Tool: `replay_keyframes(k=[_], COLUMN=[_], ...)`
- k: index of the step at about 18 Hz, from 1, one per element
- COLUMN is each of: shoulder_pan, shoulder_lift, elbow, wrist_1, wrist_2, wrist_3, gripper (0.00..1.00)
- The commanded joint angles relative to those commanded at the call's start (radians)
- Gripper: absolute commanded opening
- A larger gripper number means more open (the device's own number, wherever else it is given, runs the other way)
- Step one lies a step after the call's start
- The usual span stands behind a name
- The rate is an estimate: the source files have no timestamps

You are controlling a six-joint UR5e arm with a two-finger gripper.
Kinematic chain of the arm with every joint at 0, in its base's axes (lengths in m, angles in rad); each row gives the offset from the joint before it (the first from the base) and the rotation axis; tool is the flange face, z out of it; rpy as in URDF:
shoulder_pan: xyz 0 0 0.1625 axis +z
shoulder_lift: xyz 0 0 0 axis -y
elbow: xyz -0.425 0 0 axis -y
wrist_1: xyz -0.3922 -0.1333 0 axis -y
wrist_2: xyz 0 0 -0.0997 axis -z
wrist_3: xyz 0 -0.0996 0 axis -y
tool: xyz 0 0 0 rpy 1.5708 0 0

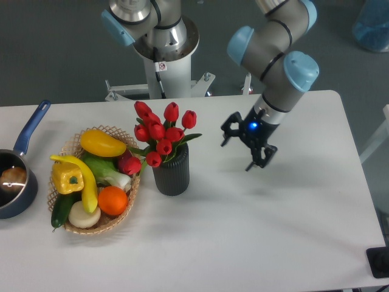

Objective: Pick up the flowers from the vase
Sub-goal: 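Move the open gripper toward the red tulip stems above the black vase, then lower the gripper around the tulip stems and close it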

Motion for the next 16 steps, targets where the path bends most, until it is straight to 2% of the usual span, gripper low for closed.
replay_keyframes(k=[4,7,13,16], shoulder_pan=[0.0,0.002,-0.002,-0.009], shoulder_lift=[0.038,0.055,0.083,0.086], elbow=[0.003,0.008,0.008,0.002], wrist_1=[-0.109,-0.153,-0.235,-0.24], wrist_2=[-0.086,-0.114,-0.259,-0.331], wrist_3=[0.0,0.0,0.0,0.0], gripper=[1.0,1.0,1.0,1.0])
